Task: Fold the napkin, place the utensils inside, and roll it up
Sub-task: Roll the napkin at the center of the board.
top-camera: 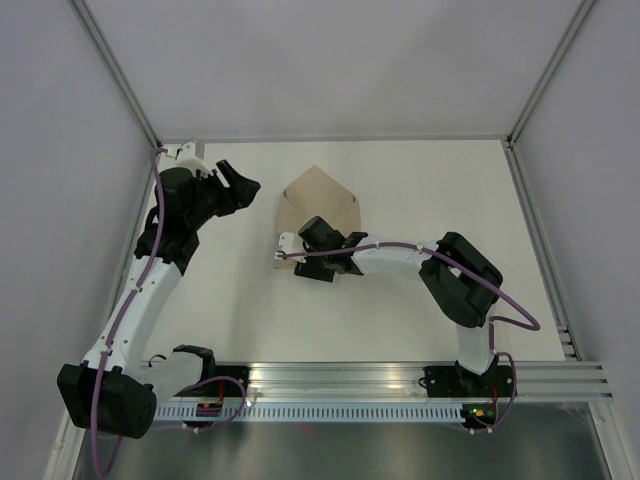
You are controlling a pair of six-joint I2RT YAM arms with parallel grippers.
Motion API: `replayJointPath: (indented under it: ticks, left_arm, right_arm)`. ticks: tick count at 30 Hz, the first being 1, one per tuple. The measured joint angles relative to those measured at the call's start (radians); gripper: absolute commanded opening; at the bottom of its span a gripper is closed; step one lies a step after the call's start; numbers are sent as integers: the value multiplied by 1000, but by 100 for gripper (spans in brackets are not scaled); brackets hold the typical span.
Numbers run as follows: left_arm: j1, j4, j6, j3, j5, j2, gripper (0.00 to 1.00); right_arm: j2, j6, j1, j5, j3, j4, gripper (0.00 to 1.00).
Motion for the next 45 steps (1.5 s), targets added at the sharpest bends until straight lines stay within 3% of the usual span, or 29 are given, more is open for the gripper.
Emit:
replayJointPath:
  ticks: [24, 30, 35, 45]
  left_arm:
    - [0, 84, 0, -74, 21, 40, 71]
    - [0, 132, -1, -128, 29, 45, 71]
    - [0, 181, -1, -153, 43, 64, 71]
    - [-3, 289, -1, -222, 58, 98, 70]
  right_arm:
    - [-4, 1, -23, -55, -44, 54, 57]
    - [-3, 4, -32, -71, -51, 67, 49]
    - [1, 4, -42, -87, -56, 77, 32]
    - [31, 1, -84, -169, -5, 32, 26]
